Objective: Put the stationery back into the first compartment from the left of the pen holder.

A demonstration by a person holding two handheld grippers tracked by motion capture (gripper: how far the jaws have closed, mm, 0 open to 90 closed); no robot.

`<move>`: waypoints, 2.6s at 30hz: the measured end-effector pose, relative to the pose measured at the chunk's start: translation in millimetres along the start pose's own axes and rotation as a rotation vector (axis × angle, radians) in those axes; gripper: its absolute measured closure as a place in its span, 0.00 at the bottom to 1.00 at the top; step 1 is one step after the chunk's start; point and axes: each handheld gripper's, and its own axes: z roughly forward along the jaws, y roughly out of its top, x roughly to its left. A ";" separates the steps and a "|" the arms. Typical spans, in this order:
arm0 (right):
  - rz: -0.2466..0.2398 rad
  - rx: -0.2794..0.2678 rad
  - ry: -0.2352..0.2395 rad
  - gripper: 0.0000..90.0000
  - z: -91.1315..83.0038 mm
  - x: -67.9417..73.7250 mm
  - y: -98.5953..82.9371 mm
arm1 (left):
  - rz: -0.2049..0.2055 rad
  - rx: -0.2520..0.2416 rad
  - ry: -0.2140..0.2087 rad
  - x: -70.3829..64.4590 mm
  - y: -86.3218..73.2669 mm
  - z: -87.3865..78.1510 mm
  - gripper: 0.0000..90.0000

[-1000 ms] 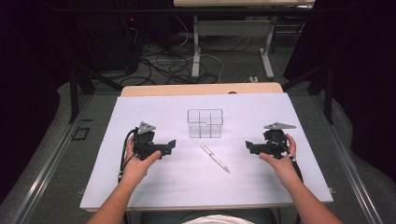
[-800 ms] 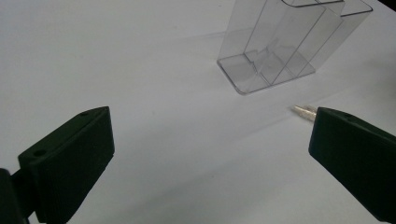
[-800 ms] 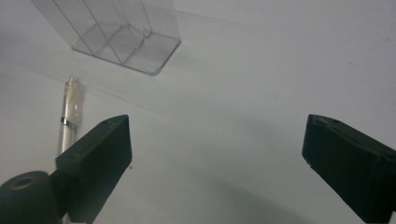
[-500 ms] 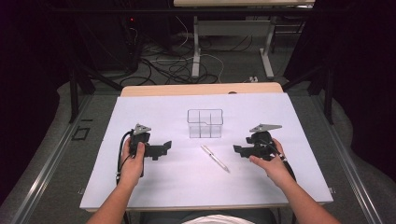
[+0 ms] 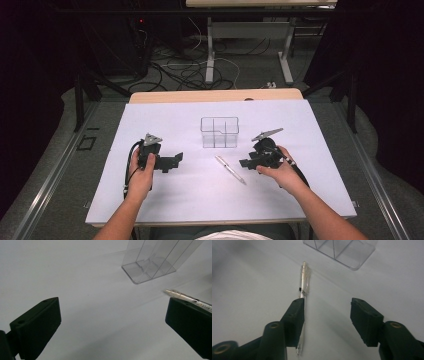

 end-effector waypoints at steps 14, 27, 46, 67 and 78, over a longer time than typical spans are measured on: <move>-0.049 0.086 -0.027 0.74 14.9 23.6 -7.7 | 0.016 0.010 -0.011 -2.2 -1.1 3.4 0.00; -0.049 0.131 0.027 0.74 27.1 25.0 -11.8 | 0.028 0.024 -0.015 -2.7 -1.9 4.8 0.00; -0.014 0.197 0.027 0.85 35.0 28.5 -11.2 | 0.023 0.023 -0.024 -4.4 -2.7 6.5 0.00; 0.045 0.199 0.020 0.89 35.9 27.8 -10.6 | 0.025 0.035 -0.020 -3.7 -3.6 8.3 0.00; 0.040 0.198 0.040 0.89 35.7 25.6 -10.1 | 0.026 0.039 -0.027 -3.9 -4.1 9.7 0.00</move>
